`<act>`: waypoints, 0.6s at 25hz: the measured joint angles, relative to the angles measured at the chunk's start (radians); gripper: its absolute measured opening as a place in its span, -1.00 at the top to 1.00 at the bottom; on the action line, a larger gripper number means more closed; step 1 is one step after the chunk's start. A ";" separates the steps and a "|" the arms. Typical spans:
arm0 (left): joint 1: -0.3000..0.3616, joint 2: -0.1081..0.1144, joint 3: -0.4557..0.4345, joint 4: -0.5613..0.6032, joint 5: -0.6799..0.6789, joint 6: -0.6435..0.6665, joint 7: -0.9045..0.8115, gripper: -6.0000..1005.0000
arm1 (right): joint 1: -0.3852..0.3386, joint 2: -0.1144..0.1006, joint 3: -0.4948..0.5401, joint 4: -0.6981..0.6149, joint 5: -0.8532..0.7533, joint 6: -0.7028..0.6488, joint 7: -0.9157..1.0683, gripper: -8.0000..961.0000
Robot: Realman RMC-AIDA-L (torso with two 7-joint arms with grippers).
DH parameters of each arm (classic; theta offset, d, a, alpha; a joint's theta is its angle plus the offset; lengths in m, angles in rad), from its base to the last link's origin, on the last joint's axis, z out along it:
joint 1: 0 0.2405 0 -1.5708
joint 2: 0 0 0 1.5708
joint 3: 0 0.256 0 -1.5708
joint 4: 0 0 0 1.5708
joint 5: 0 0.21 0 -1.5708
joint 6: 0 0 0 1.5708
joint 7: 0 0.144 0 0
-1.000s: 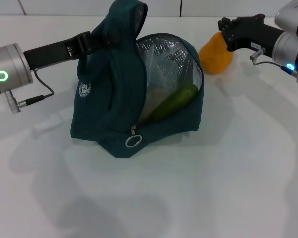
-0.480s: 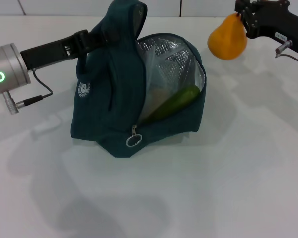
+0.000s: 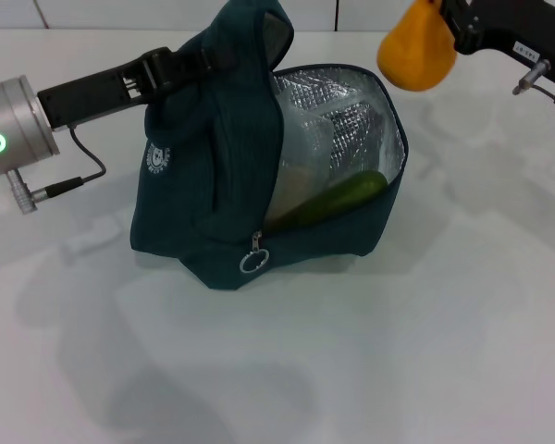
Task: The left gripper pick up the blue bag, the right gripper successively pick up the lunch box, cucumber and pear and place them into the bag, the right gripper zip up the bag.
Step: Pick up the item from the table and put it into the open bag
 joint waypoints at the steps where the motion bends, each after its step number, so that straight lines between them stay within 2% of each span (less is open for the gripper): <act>1: 0.000 0.000 0.000 0.000 0.000 0.001 0.000 0.91 | 0.000 0.000 0.000 -0.003 0.000 -0.018 0.000 0.92; 6: 0.002 -0.001 -0.002 -0.004 -0.001 0.003 0.000 0.91 | 0.012 0.003 -0.007 -0.007 -0.006 -0.097 0.019 0.92; 15: 0.006 -0.003 -0.003 -0.008 -0.001 -0.001 0.001 0.91 | 0.063 0.012 -0.070 0.002 -0.007 -0.136 0.062 0.92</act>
